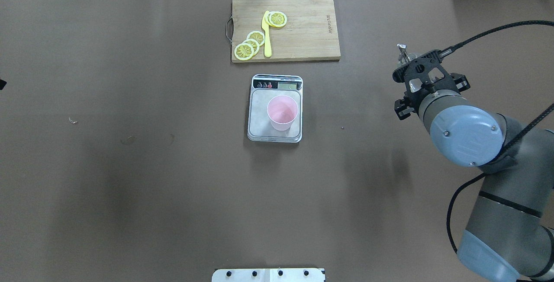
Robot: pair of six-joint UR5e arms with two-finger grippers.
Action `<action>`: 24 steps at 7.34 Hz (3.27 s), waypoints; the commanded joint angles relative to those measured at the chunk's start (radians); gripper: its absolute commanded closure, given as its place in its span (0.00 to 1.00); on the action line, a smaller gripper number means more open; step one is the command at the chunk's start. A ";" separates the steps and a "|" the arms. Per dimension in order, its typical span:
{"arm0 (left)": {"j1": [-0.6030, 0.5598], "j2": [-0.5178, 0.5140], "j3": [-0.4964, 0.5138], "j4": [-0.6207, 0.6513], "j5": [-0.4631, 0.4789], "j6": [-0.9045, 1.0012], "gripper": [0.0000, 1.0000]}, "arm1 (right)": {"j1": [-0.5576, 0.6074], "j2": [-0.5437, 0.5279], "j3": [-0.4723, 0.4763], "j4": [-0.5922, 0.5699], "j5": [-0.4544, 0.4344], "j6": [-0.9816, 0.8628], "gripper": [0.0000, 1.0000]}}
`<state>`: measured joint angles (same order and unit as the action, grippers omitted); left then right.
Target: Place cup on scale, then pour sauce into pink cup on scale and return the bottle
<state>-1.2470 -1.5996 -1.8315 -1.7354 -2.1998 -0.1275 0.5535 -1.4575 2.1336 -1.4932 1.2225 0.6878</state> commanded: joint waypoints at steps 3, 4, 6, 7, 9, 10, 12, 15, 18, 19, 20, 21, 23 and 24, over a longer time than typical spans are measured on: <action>0.000 0.001 -0.009 0.001 0.000 -0.003 0.03 | 0.042 -0.212 -0.006 0.345 0.048 0.002 1.00; 0.000 0.001 -0.012 0.001 0.002 -0.003 0.03 | 0.052 -0.252 -0.007 0.402 0.048 0.001 1.00; -0.002 0.004 -0.017 0.001 0.002 -0.004 0.03 | 0.063 -0.302 -0.011 0.489 0.014 0.006 1.00; -0.002 0.004 -0.017 0.001 0.002 -0.004 0.03 | 0.063 -0.334 -0.015 0.540 0.002 0.006 1.00; -0.002 0.006 -0.023 0.001 0.017 -0.004 0.03 | 0.063 -0.385 -0.087 0.693 -0.017 0.009 1.00; -0.002 0.007 -0.025 0.001 0.018 -0.004 0.03 | 0.065 -0.411 -0.154 0.825 -0.018 0.009 1.00; -0.002 0.007 -0.032 0.001 0.018 -0.004 0.03 | 0.063 -0.411 -0.207 0.918 0.001 0.066 1.00; -0.003 0.009 -0.034 0.001 0.020 -0.001 0.03 | 0.062 -0.402 -0.205 0.930 0.048 0.192 1.00; -0.006 0.009 -0.032 0.001 0.020 0.002 0.03 | 0.060 -0.399 -0.279 1.017 0.042 0.213 1.00; -0.008 0.010 -0.032 0.001 0.020 0.002 0.03 | 0.060 -0.391 -0.284 1.025 0.037 0.216 1.00; -0.008 0.013 -0.032 0.001 0.020 0.002 0.03 | 0.062 -0.392 -0.282 1.028 0.011 0.216 1.00; -0.008 0.017 -0.032 0.001 0.020 0.002 0.03 | 0.060 -0.391 -0.290 1.028 0.002 0.217 1.00; -0.008 0.017 -0.032 0.001 0.018 0.000 0.03 | 0.057 -0.389 -0.308 1.028 -0.021 0.219 1.00; -0.008 0.017 -0.034 0.001 0.018 0.000 0.03 | 0.049 -0.389 -0.329 1.047 -0.024 0.238 1.00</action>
<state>-1.2547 -1.5833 -1.8640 -1.7349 -2.1811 -0.1267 0.6095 -1.8476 1.8248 -0.4609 1.2045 0.9104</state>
